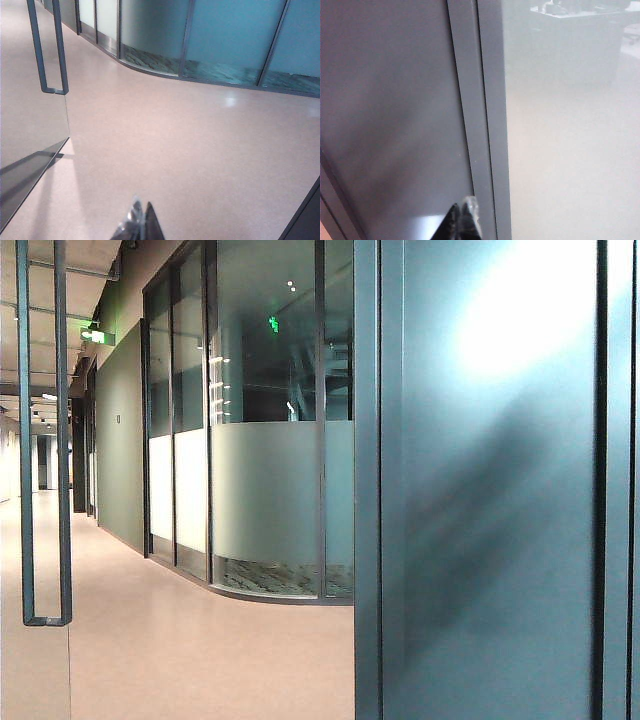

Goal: Raise the arm to find the leftmost switch on the wall and turn off the lights.

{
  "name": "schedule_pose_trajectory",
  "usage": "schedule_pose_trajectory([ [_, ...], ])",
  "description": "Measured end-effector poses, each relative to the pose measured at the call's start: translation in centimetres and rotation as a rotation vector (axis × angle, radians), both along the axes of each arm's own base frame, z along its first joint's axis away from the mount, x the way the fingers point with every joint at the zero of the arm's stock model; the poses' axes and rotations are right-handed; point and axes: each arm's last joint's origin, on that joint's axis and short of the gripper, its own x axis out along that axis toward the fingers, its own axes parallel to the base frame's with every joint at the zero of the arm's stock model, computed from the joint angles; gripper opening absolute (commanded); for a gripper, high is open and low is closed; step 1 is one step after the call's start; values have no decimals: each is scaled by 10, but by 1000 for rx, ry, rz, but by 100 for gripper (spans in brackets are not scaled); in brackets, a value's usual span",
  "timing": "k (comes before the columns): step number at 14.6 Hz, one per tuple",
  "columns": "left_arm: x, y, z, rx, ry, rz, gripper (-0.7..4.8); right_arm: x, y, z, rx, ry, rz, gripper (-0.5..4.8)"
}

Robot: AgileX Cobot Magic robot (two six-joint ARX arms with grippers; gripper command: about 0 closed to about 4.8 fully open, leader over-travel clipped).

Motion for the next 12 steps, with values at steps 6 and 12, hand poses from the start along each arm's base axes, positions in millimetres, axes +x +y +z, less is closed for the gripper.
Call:
schedule_pose_trajectory([
  [6, 0, 0, 0, 0, 0, 0, -5, 0, 0, 0, 0, 0, 0, -1],
  [12, 0, 0, 0, 0, 0, 0, -5, 0, 0, 0, 0, -1, 0, -1],
])
